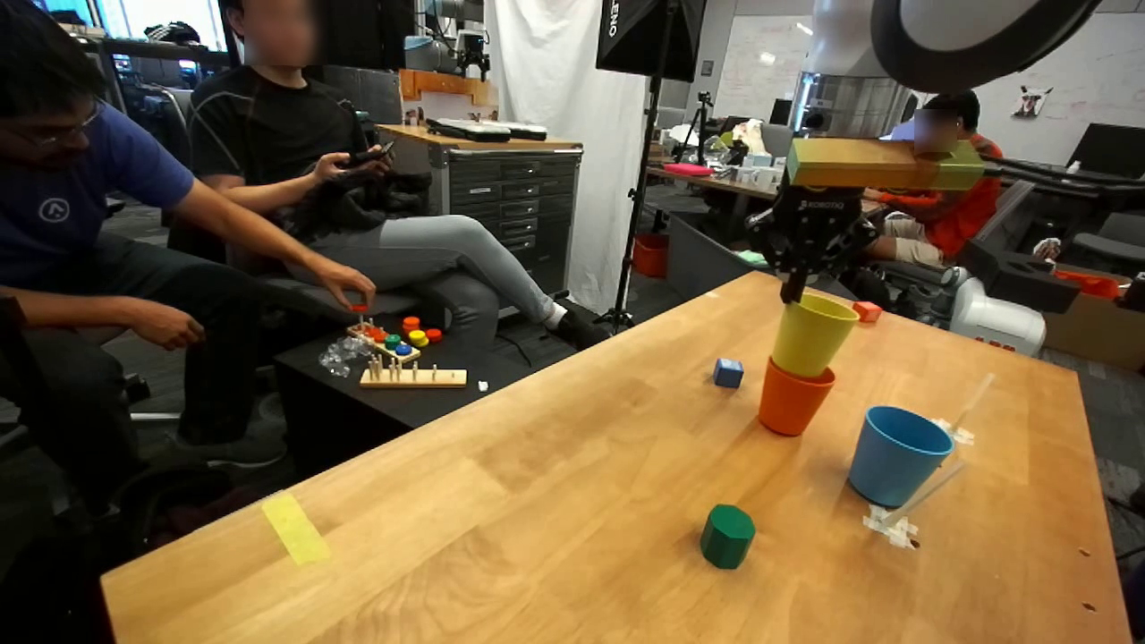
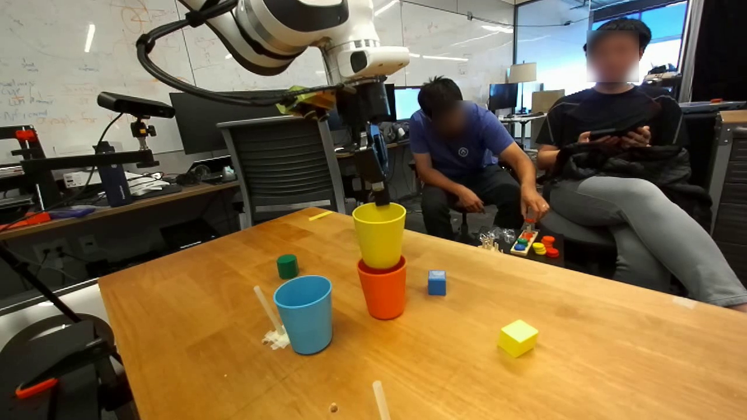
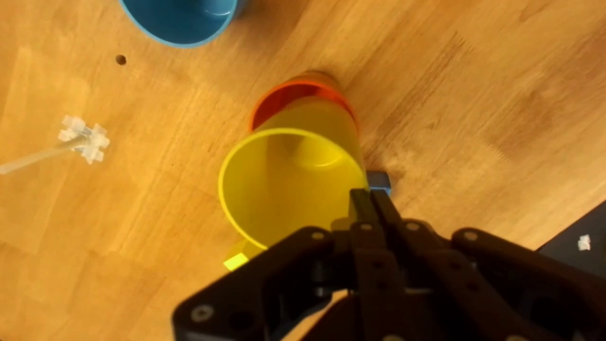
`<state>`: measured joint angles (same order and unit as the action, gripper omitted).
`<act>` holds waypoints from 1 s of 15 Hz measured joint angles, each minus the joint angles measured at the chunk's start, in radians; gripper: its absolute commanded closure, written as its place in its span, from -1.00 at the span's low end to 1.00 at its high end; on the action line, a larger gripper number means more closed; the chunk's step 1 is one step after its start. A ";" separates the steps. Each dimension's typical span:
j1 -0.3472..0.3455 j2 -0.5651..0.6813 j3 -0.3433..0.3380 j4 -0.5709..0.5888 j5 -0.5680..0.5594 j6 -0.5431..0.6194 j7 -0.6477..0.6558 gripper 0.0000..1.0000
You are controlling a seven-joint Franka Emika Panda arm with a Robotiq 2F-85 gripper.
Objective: Put the yellow cup in the orange cup and the orange cup in the blue cup
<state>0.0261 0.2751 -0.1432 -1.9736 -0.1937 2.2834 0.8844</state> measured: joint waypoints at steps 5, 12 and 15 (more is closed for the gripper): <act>0.000 0.026 -0.013 0.000 -0.020 0.024 0.006 0.51; 0.000 0.048 -0.021 0.001 -0.037 0.025 0.007 -0.50; 0.000 0.048 -0.021 0.001 -0.037 0.025 0.007 -0.94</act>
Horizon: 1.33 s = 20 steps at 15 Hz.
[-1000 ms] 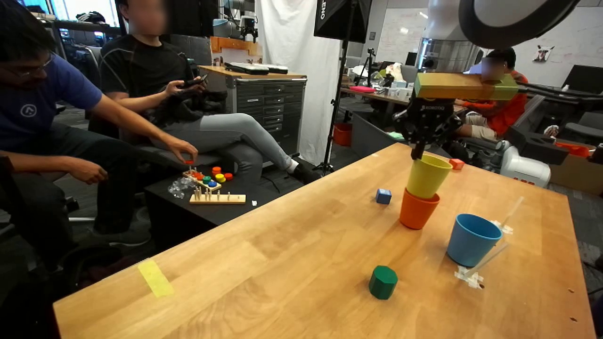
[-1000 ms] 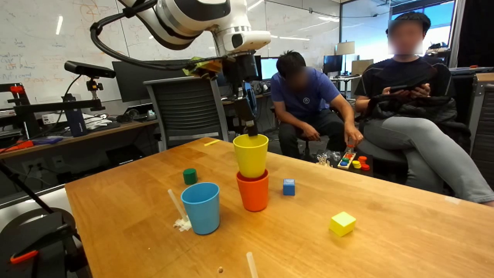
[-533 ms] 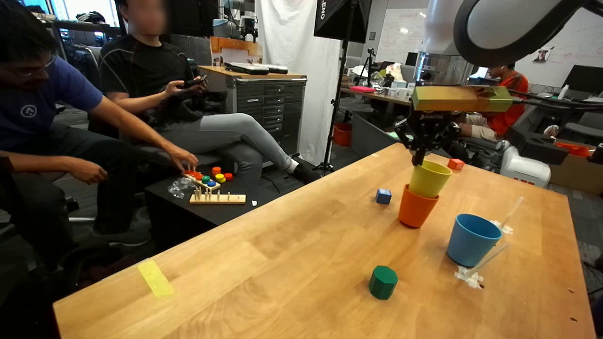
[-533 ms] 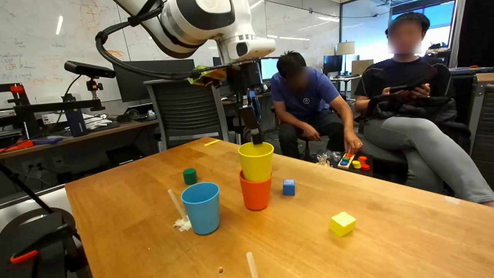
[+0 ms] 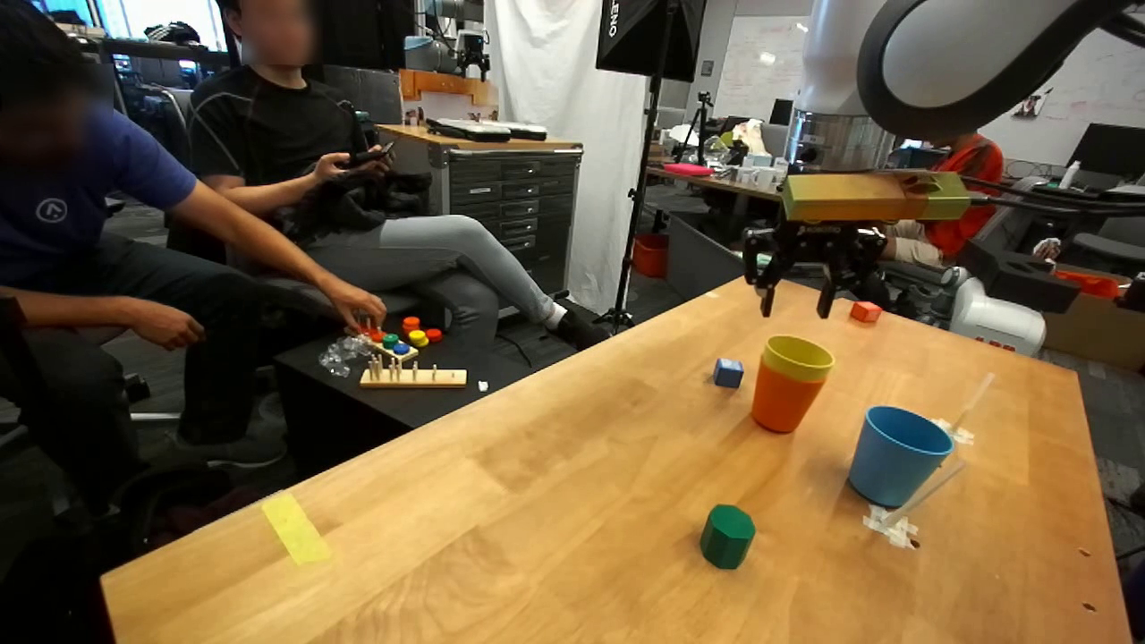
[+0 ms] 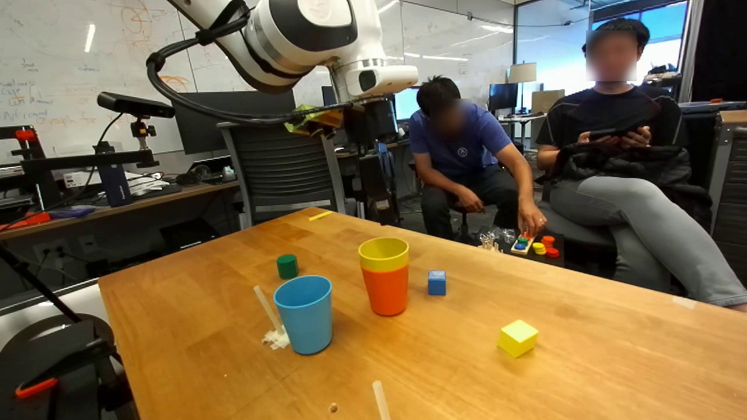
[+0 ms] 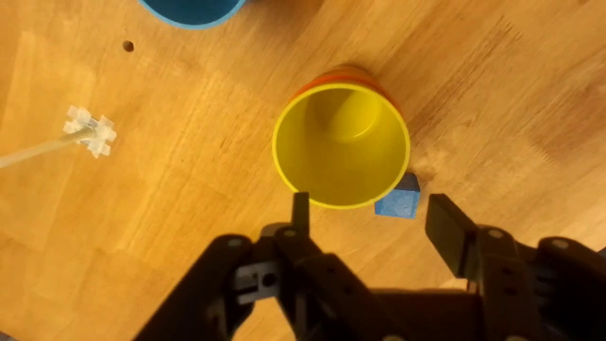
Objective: Put the yellow cup in the orange cup and the orange cup in the blue cup
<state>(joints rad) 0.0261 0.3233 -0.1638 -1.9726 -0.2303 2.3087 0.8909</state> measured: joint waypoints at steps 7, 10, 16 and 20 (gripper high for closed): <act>0.000 0.017 -0.001 0.000 -0.037 0.060 0.020 -1.00; 0.001 0.037 -0.001 0.001 -0.054 0.083 0.036 -1.00; 0.023 0.064 -0.001 0.002 -0.066 0.102 0.067 -1.00; 0.035 0.081 -0.002 0.003 -0.081 0.118 0.091 -1.00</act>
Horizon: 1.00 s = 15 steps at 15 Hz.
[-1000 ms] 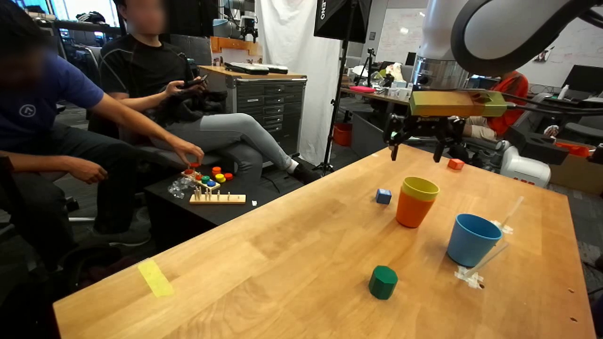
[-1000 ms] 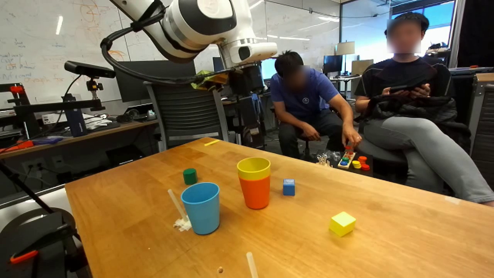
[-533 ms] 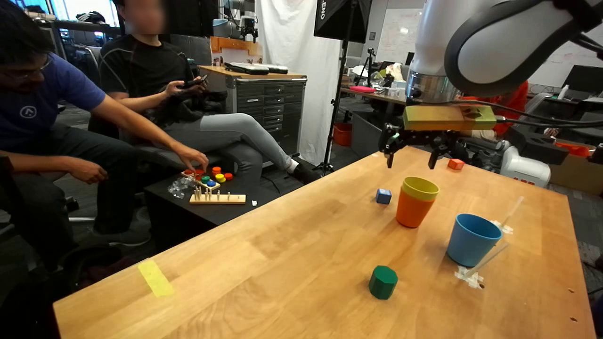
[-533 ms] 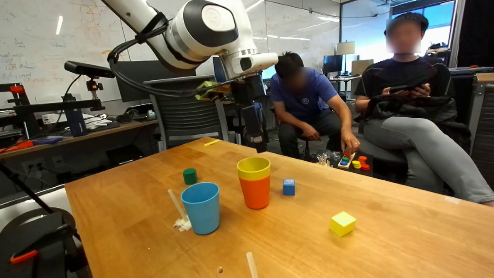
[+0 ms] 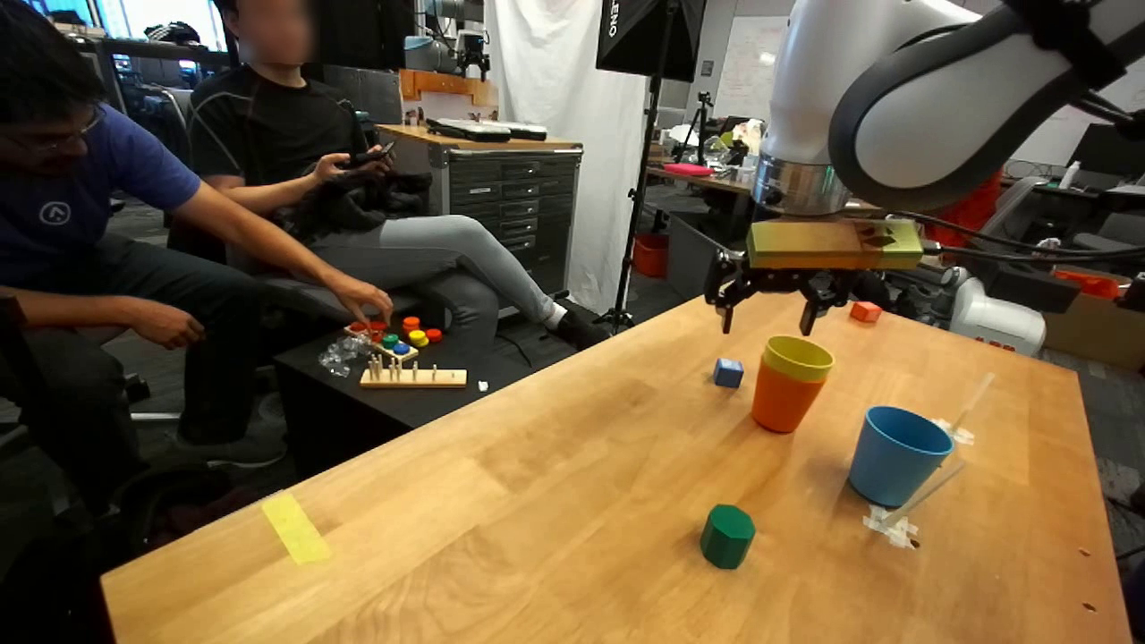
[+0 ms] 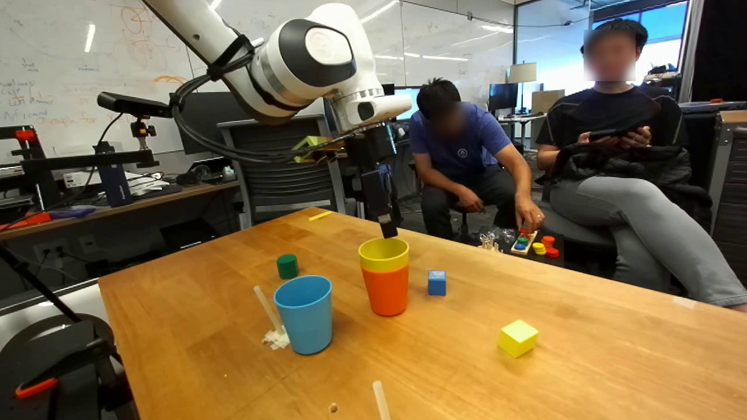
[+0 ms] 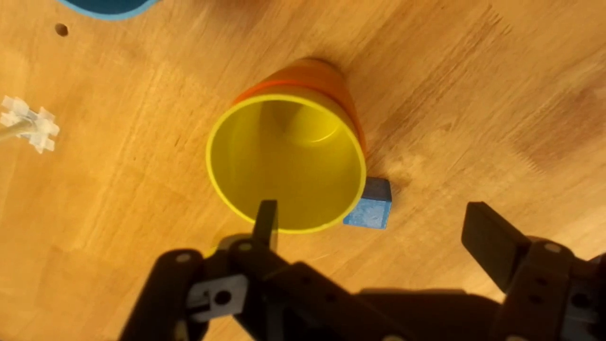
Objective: Put the yellow cup in the orange cup and the orange cup in the blue cup
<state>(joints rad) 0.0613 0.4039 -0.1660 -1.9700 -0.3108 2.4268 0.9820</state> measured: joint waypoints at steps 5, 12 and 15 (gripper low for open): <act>0.014 0.033 -0.028 0.002 -0.061 0.039 0.044 -1.00; 0.039 0.083 -0.042 0.010 -0.079 0.045 0.060 -1.00; 0.070 0.092 -0.042 0.008 -0.079 0.045 0.065 -0.80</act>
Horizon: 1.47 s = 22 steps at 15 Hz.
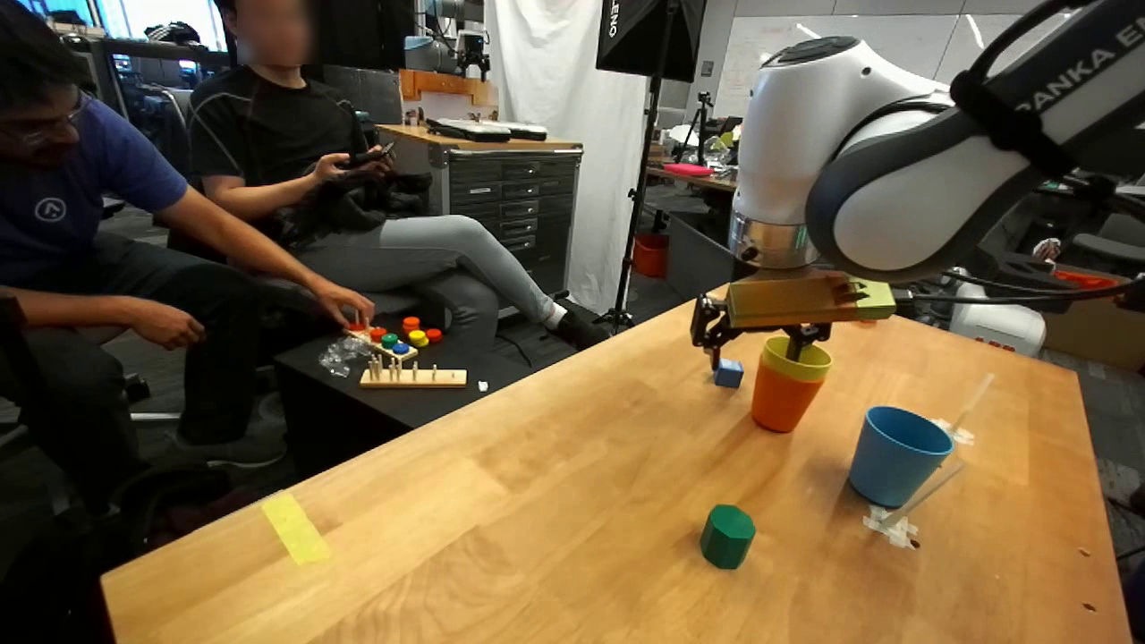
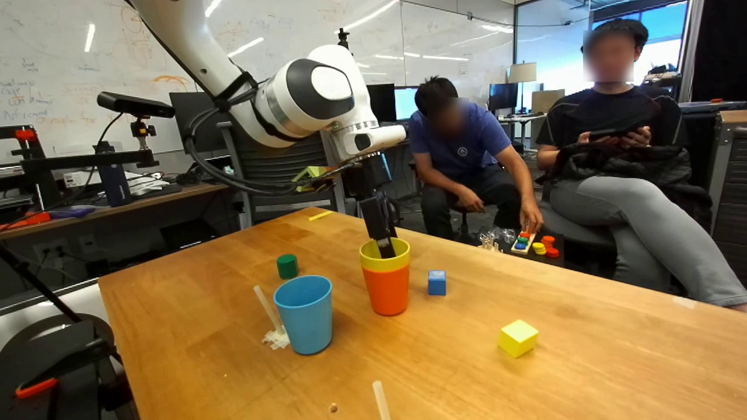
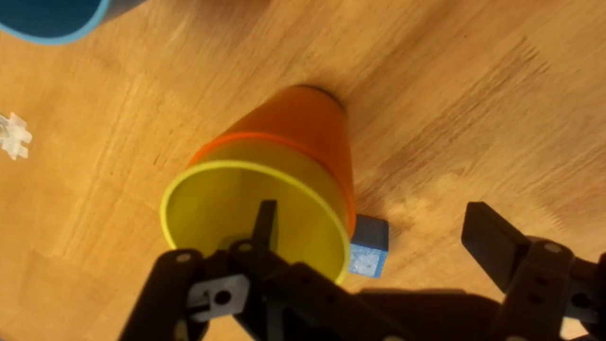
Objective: Put the yellow cup in the orange cup and the orange cup in the blue cup
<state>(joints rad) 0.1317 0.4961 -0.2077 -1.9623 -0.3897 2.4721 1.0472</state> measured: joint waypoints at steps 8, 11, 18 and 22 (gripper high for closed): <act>0.035 0.001 -0.002 -0.009 -0.025 0.000 0.016 0.65; 0.035 0.001 -0.015 -0.009 -0.029 0.000 0.017 1.00; 0.031 -0.004 -0.065 -0.010 -0.042 0.000 0.017 0.96; 0.030 -0.023 -0.075 -0.023 -0.054 0.000 0.017 0.96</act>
<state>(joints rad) 0.1617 0.4732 -0.2828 -1.9848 -0.4442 2.4718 1.0646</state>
